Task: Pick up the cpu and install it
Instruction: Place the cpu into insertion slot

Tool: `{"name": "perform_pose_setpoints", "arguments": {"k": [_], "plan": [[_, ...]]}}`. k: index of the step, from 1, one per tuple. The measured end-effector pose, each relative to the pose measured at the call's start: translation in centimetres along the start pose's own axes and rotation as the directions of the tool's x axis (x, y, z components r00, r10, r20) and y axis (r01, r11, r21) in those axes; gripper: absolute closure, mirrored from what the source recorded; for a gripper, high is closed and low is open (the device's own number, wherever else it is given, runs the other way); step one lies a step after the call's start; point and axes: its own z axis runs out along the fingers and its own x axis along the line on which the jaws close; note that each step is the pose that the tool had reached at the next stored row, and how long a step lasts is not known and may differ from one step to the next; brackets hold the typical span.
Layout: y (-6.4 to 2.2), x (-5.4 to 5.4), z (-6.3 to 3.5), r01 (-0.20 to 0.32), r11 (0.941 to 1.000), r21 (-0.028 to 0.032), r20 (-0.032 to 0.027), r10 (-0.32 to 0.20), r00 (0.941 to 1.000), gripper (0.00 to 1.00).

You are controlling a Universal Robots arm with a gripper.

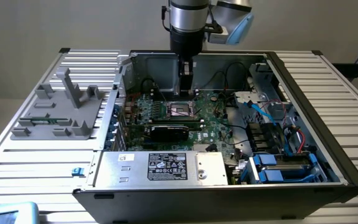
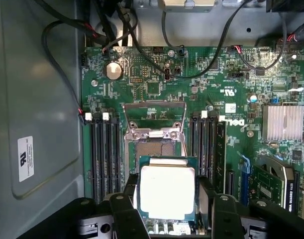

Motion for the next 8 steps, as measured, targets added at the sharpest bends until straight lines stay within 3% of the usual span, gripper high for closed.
{"name": "perform_pose_setpoints", "arguments": {"k": [8], "plan": [[-0.43,0.1,1.45,0.045,0.999,-0.0009,0.0004,-0.045,0.999,0.44]]}}
